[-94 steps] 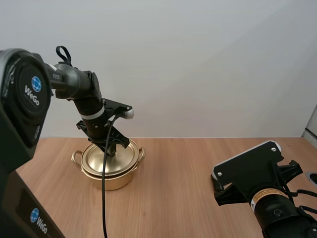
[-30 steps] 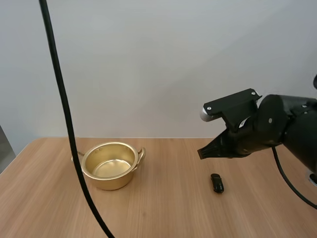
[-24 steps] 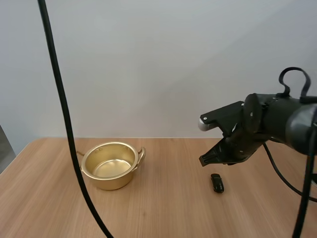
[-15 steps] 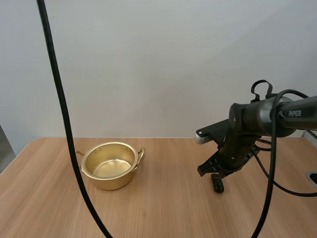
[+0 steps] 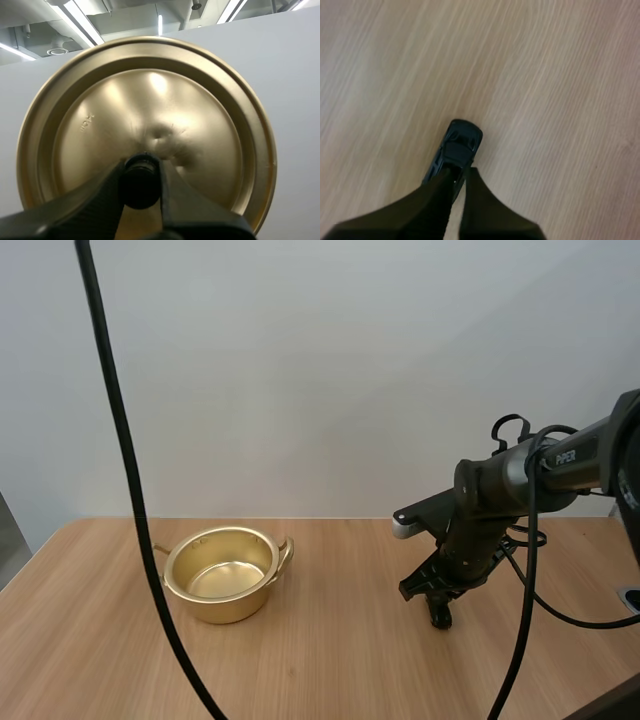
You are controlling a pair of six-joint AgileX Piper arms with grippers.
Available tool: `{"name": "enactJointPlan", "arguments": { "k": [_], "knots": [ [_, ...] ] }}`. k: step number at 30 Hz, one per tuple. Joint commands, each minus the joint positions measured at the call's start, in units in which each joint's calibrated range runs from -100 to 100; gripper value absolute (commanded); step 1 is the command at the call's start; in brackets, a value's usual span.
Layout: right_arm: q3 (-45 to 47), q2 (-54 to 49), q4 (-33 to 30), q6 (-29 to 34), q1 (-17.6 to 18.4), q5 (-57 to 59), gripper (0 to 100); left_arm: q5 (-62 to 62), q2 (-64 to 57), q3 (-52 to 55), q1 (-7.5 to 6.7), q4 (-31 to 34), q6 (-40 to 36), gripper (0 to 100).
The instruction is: Open the pot, put the car inside, and close it
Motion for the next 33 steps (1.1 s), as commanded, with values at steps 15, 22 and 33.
{"name": "enactJointPlan", "arguments": {
  "k": [15,22,33],
  "knots": [
    [0.00,-0.08,4.65,-0.03,-0.01,-5.64,78,-0.02,-0.05,-0.06,0.01,0.06,-0.08,0],
    [0.00,2.45,5.63,-0.03,-0.01,-4.97,78,-0.02,-0.05,-0.06,0.01,0.06,-0.08,0],
    [0.00,6.12,5.52,-0.03,-0.01,-6.61,77,-0.02,-0.05,-0.06,0.01,0.06,0.01,0]
  ]
}}
